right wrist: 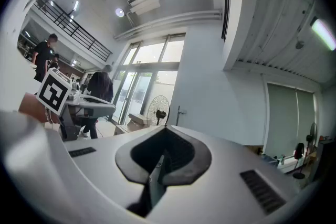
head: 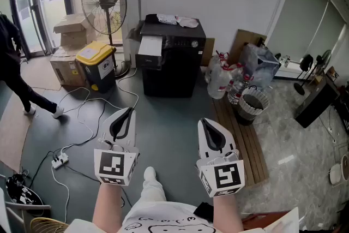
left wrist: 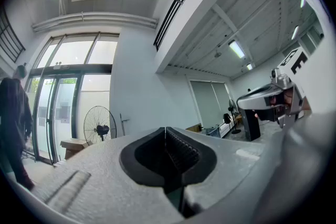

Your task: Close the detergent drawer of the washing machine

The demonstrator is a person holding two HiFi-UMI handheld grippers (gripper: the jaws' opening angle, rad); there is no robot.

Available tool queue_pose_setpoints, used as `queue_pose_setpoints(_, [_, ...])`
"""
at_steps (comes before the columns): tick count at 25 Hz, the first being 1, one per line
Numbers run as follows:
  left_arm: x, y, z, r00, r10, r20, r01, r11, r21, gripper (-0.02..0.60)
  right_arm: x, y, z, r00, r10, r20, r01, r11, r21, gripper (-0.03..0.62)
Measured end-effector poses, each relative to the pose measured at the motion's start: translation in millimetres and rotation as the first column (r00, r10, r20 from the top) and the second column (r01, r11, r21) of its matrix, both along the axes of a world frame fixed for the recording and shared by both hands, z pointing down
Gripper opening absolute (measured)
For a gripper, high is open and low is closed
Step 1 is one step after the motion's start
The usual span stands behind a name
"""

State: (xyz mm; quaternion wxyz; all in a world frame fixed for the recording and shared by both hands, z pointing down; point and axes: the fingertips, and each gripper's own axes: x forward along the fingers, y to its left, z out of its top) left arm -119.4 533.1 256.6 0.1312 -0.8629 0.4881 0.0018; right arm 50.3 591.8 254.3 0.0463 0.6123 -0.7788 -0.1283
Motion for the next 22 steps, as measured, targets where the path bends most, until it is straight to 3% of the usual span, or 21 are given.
queue_pose_setpoints(7, [7.5, -30.7, 9.7, 1.0, 0.012, -0.012, -0.013, 0.999, -0.035, 0.018, 9.7, -28.4, 7.3, 1.0, 0.011, 0.027, -0.01, 1.0, -0.029, -0.006])
queue_pose_setpoints(14, [17.3, -101.9, 5.0, 0.992, 0.057, -0.112, -0.066, 0.994, -0.083, 0.021, 19.8, -93.0, -4.8, 0.999, -0.013, 0.039, 0.013, 1.0, -0.004, -0.006])
queue_pose_setpoints(17, [24.8, -139.2, 7.3, 0.989, 0.085, -0.123, -0.098, 0.989, -0.11, 0.097, 23.9, -129.7, -3.1, 1.0, -0.011, 0.027, 0.012, 1.0, -0.021, -0.006])
queue_pose_setpoints(22, [33.4, -200.2, 14.0, 0.986, 0.109, -0.123, -0.127, 0.981, -0.149, 0.167, 26.9, -190.8, 1.8, 1.0, -0.01, 0.029, 0.012, 0.998, -0.056, -0.006])
